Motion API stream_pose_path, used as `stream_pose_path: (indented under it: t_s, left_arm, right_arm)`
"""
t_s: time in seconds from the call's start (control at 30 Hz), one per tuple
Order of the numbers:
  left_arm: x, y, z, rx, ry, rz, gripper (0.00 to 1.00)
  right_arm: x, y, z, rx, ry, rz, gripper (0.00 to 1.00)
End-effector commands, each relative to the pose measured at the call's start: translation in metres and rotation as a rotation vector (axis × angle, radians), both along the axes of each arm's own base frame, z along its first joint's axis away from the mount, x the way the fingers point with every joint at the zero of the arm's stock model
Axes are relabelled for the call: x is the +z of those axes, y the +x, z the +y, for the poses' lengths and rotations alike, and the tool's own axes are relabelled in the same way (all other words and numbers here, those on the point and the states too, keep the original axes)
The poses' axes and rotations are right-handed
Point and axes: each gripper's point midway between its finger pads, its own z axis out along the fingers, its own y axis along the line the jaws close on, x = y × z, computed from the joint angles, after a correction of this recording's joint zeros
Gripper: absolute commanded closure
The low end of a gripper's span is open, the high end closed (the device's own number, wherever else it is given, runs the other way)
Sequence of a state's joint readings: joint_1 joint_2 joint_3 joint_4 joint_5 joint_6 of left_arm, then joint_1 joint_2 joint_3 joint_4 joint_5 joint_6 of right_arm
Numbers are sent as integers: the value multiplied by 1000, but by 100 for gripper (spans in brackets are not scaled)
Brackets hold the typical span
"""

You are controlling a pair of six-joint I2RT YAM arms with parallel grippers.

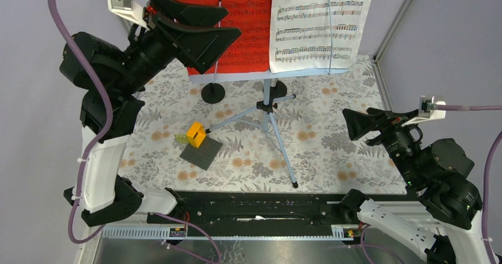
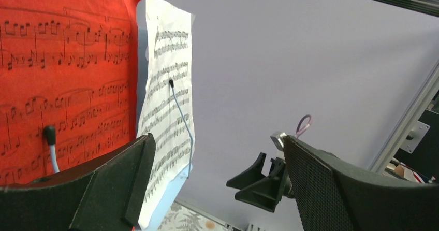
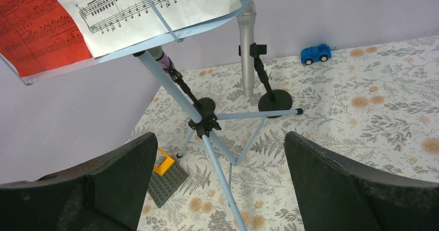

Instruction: Pack up the instrument practice props

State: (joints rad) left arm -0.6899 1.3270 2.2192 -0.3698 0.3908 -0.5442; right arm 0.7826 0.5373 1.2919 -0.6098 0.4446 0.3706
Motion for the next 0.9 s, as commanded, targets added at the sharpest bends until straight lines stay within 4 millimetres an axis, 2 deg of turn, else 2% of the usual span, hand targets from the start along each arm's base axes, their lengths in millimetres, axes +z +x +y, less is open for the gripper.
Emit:
stream_pose_path:
  t_s: [0.0, 0.1, 0.3, 0.47, 0.7, 0.87]
  left_arm:
    - [26, 8, -2, 9, -108, -61, 1]
    - [31, 13, -8, -2, -144, -58, 1]
    - [24, 17, -37, -7, -132, -42, 1]
    - [17, 23, -37, 93, -125, -47, 1]
    - [-4, 41, -54, 201, -64, -45, 1]
    - [-7, 51, -54, 268, -48, -50, 1]
  right_arm:
    - [4, 2, -15, -77, 34, -12, 0]
    - [5, 2, -18, -86, 42, -19, 0]
    - [5, 1, -21, -99, 43, -22, 0]
    - [5, -3, -24, -93, 53, -29, 0]
    - [6, -8, -27, -85, 70, -42, 0]
    - [7, -8, -21, -53, 34, -57, 0]
